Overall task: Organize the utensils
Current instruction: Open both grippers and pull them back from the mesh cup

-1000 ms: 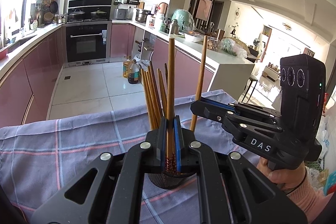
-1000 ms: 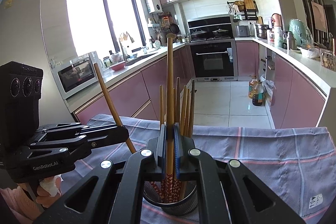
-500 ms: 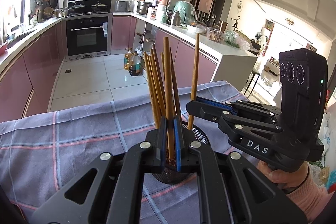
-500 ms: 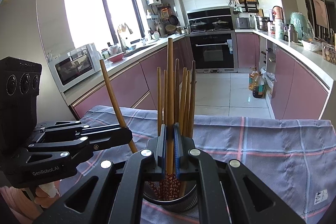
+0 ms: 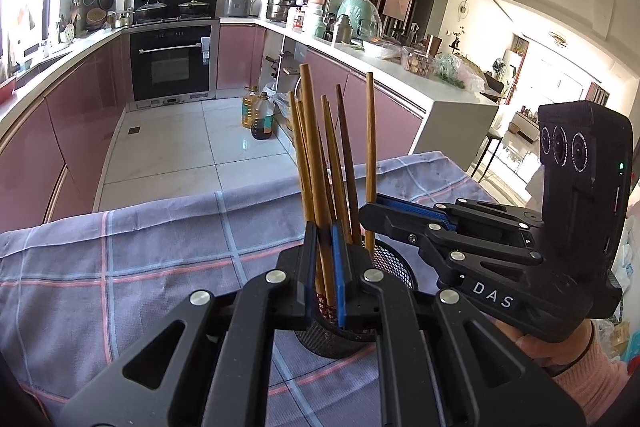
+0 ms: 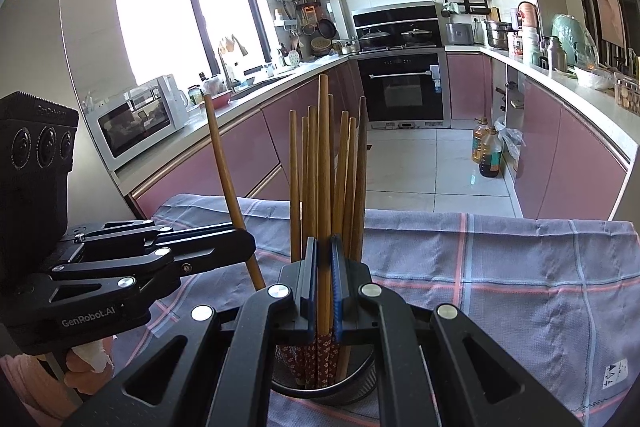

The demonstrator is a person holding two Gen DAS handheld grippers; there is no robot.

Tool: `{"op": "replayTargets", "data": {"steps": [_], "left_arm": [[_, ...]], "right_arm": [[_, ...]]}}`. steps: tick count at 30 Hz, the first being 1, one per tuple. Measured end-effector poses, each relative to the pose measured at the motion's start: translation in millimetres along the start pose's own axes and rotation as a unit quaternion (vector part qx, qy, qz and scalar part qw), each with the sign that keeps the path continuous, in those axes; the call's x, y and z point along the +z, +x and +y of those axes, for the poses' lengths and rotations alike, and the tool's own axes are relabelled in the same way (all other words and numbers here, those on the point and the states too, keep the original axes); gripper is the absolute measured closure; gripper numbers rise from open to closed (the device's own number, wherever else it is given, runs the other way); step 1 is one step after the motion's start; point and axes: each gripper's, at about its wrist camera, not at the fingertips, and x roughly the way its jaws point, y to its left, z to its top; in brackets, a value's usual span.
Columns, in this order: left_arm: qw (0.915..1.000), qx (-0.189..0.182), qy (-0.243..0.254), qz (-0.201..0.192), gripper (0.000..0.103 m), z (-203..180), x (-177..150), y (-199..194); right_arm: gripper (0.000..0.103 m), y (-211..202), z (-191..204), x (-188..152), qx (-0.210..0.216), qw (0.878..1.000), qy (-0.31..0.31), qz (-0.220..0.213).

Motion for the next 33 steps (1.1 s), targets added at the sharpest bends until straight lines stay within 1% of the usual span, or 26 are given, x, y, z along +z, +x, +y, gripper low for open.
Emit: {"op": "replayTargets", "data": {"steps": [11, 19, 24, 26, 28, 29, 30, 31, 32, 33], "left_arm": [[0.9999, 0.003, -0.007, 0.015, 0.095, 9.2, -5.8, 16.5], [0.9999, 0.003, -0.011, 0.010, 0.093, 13.9, -11.7, 17.6], [0.9998, 0.008, -0.015, 0.005, 0.082, 17.5, -17.9, 14.9], [0.9998, 0.007, -0.021, 0.004, 0.075, 19.2, -19.5, 12.7], [0.9996, 0.005, -0.026, 0.002, 0.072, 22.8, -22.2, 10.0], [0.9996, 0.006, -0.027, -0.001, 0.067, 23.7, -23.2, 8.0], [0.9996, 0.010, -0.027, -0.005, 0.057, 23.4, -24.7, 6.1], [0.9994, 0.016, -0.028, -0.011, 0.054, 24.4, -26.8, 2.3], [0.9992, 0.022, -0.028, -0.018, 0.047, 25.6, -29.2, -1.8], [0.9989, 0.028, -0.029, -0.025, 0.044, 27.1, -31.3, -6.1]], "right_arm": [[0.097, 5.2, -1.9, -0.5, 0.002, 1.000, 0.006, 0.006], [0.096, 5.6, -2.8, -1.0, 0.001, 1.000, 0.008, 0.006], [0.096, 4.5, -4.6, -3.9, 0.000, 1.000, 0.012, 0.004], [0.093, 2.6, -5.3, -6.0, -0.001, 1.000, 0.014, 0.004], [0.088, -0.4, -5.2, -8.4, -0.003, 1.000, 0.014, 0.002], [0.086, -2.8, -5.1, -9.8, -0.003, 1.000, 0.013, 0.001], [0.081, -5.5, -3.9, -11.0, -0.005, 1.000, 0.011, -0.002], [0.079, -7.8, -2.2, -12.2, -0.008, 1.000, 0.007, -0.005], [0.073, -10.5, -0.6, -13.0, -0.011, 1.000, 0.004, -0.008], [0.067, -13.6, 1.2, -14.7, -0.013, 1.000, 0.001, -0.012]]}}
